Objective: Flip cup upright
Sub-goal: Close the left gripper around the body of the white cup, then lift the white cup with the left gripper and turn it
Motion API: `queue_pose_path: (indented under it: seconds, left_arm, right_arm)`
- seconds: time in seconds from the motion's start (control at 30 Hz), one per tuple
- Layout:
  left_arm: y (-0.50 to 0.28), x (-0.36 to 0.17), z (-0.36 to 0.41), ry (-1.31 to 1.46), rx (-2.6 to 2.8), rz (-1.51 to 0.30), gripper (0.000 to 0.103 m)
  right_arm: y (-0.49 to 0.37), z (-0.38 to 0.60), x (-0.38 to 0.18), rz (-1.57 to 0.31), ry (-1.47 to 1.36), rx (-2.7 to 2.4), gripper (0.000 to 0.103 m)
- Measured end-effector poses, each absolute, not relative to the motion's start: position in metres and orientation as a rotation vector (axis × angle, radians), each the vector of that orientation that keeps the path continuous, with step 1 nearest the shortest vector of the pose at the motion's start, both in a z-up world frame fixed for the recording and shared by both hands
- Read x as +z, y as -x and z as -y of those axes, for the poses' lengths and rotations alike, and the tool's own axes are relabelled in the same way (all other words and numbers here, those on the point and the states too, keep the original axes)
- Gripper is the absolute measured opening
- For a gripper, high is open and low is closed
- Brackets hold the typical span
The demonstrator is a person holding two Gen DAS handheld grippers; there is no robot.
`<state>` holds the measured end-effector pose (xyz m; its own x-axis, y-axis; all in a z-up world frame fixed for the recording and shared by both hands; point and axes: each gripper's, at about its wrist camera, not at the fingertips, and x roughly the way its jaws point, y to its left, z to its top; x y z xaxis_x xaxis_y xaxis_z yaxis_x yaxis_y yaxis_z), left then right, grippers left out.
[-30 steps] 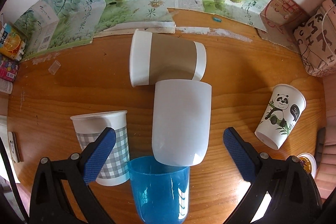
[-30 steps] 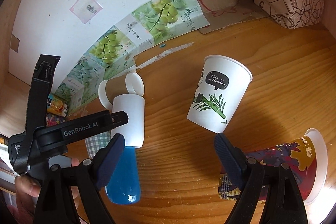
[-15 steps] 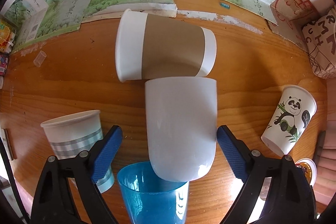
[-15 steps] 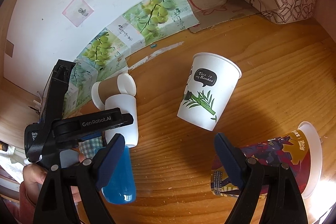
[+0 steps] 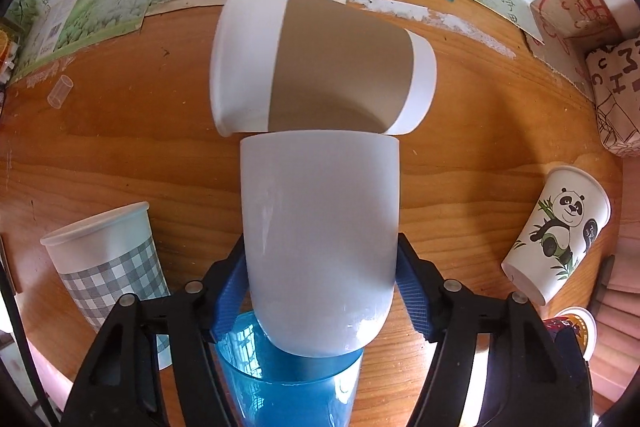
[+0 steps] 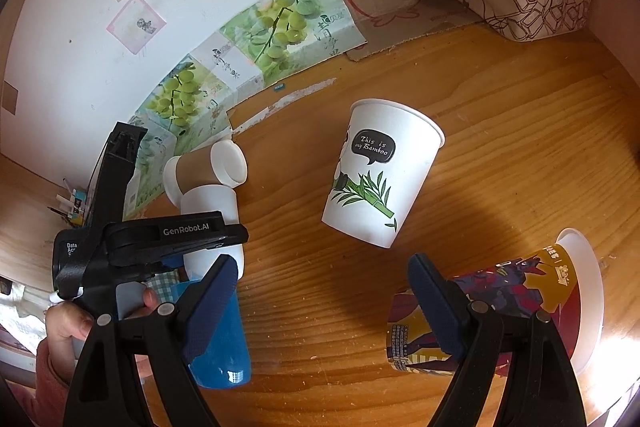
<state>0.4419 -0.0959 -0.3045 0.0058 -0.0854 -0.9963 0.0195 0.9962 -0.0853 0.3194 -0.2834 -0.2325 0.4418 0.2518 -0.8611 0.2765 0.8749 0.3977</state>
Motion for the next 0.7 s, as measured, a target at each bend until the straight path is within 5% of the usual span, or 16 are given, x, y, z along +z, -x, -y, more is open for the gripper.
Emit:
queue_pose_path:
  seconds: [0.7]
  left_arm:
    - [-0.417,-0.26,0.087,0.079,-0.168,-1.479,0.07]
  right_arm:
    - [-0.29,0.274,-0.208,-1.107,-0.537,0.005,0.087]
